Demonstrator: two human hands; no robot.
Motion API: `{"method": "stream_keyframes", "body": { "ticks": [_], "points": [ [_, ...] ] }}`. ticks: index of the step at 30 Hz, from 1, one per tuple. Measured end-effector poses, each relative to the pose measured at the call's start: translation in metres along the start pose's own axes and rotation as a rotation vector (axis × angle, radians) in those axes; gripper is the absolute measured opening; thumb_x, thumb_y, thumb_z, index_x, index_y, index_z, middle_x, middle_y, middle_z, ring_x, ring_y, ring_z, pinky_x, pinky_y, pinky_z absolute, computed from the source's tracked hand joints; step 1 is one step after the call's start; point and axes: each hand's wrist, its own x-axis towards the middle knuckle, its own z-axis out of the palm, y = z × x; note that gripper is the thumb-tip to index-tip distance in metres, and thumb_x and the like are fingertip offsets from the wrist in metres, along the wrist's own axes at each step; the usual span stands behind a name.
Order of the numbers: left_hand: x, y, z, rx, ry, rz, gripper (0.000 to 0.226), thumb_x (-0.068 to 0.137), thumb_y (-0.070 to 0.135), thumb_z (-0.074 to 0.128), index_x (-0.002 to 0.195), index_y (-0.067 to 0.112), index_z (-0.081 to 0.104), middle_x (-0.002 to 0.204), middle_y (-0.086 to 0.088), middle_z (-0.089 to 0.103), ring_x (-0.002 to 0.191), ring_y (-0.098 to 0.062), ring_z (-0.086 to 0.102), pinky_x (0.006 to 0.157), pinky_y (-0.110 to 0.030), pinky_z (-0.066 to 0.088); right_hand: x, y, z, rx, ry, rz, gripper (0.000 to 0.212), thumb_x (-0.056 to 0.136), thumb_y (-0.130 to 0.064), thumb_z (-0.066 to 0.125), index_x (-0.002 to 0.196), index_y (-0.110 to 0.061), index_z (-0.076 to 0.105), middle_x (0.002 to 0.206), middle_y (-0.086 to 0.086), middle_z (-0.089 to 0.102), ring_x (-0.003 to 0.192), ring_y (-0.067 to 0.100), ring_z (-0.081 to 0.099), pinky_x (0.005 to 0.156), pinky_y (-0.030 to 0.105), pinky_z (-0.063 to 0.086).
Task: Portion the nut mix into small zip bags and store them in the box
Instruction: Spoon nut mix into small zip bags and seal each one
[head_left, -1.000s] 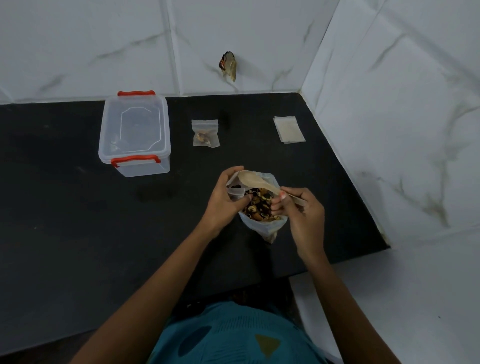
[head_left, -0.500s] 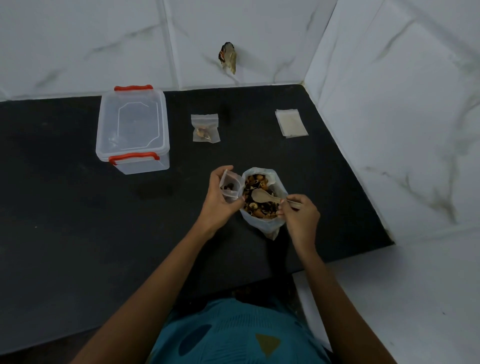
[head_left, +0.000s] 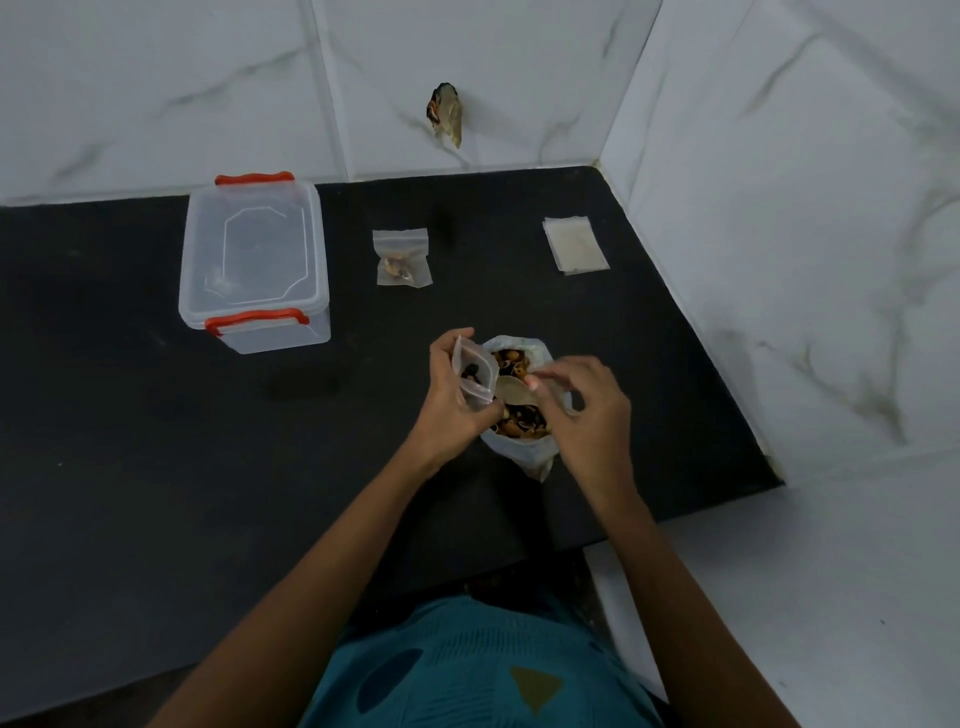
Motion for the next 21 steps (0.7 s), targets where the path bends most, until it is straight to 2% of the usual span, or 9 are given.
{"method": "stream_keyframes", "body": {
  "ticks": [3, 6, 8, 10, 12, 15, 19, 21],
  "points": [
    [0.001, 0.003, 0.005, 0.003, 0.016, 0.011, 0.072, 0.06, 0.032, 0.067, 0.115, 0.038, 0.021, 0.126, -0.016, 0.032, 0.114, -0.021, 0.047, 0.085, -0.017, 0.048, 0.004, -0.027, 0.001, 0.004, -0.119, -0.157, 0.029, 0.076, -0.029, 0.067, 0.097, -0.009, 0.069, 0.104, -0.004, 0.05, 0.099, -0.008, 0.038, 0.085, 0.009, 0.039],
    [0.002, 0.007, 0.007, 0.028, 0.015, 0.022, 0.077, 0.058, 0.037, 0.066, 0.116, 0.034, 0.016, 0.126, -0.022, 0.032, 0.111, -0.028, 0.05, 0.086, -0.023, 0.05, 0.011, -0.029, 0.004, -0.171, -0.246, -0.118, 0.022, 0.078, -0.018, 0.071, 0.098, -0.009, 0.07, 0.117, 0.004, 0.05, 0.106, 0.002, 0.034, 0.087, 0.021, 0.04],
    [0.002, 0.008, 0.005, 0.023, -0.014, 0.036, 0.084, 0.059, 0.034, 0.068, 0.122, 0.026, 0.013, 0.124, -0.02, 0.039, 0.109, -0.021, 0.053, 0.086, -0.023, 0.049, 0.015, -0.027, 0.001, -0.145, -0.254, -0.073, 0.016, 0.083, -0.011, 0.065, 0.098, -0.007, 0.069, 0.12, 0.005, 0.05, 0.105, 0.002, 0.04, 0.088, 0.02, 0.041],
    [0.0, 0.009, -0.002, 0.0, -0.079, 0.04, 0.085, 0.061, 0.032, 0.072, 0.126, 0.019, 0.02, 0.123, -0.006, 0.044, 0.112, -0.008, 0.053, 0.089, -0.018, 0.047, 0.021, -0.027, -0.004, -0.096, -0.225, -0.031, 0.014, 0.085, -0.006, 0.061, 0.098, -0.004, 0.067, 0.116, 0.006, 0.055, 0.099, 0.003, 0.048, 0.084, 0.018, 0.044],
    [0.0, 0.011, -0.011, -0.004, -0.1, 0.025, 0.068, 0.066, 0.03, 0.073, 0.123, 0.023, 0.037, 0.124, 0.003, 0.048, 0.117, -0.005, 0.05, 0.097, -0.021, 0.044, 0.028, -0.027, -0.012, -0.082, -0.191, -0.009, 0.014, 0.086, -0.003, 0.06, 0.099, -0.003, 0.065, 0.107, 0.008, 0.061, 0.091, 0.006, 0.054, 0.082, 0.02, 0.048],
    [0.001, 0.021, -0.021, 0.024, -0.015, 0.038, 0.022, 0.083, 0.011, 0.064, 0.1, 0.024, 0.06, 0.11, 0.0, 0.061, 0.109, -0.012, 0.058, 0.097, -0.03, 0.047, 0.034, -0.026, -0.021, -0.059, -0.193, -0.02, 0.016, 0.083, 0.0, 0.061, 0.098, -0.004, 0.066, 0.098, 0.006, 0.065, 0.085, 0.006, 0.058, 0.078, 0.012, 0.048],
    [0.002, 0.034, -0.027, 0.04, 0.083, 0.061, 0.019, 0.083, 0.002, 0.061, 0.085, 0.021, 0.064, 0.094, 0.0, 0.066, 0.093, -0.007, 0.063, 0.083, -0.018, 0.05, 0.034, -0.03, -0.029, 0.142, -0.305, 0.058, 0.021, 0.08, 0.002, 0.064, 0.087, -0.018, 0.066, 0.087, -0.008, 0.064, 0.078, -0.003, 0.061, 0.076, 0.007, 0.047],
    [0.003, 0.039, -0.027, 0.039, 0.073, 0.073, 0.018, 0.083, 0.002, 0.06, 0.084, 0.019, 0.064, 0.094, 0.001, 0.066, 0.094, -0.006, 0.063, 0.084, -0.019, 0.05, 0.034, -0.032, -0.029, 0.232, -0.292, 0.1, 0.029, 0.079, 0.003, 0.065, 0.086, -0.025, 0.061, 0.084, -0.015, 0.062, 0.079, -0.007, 0.06, 0.074, 0.007, 0.048]
  ]
}}
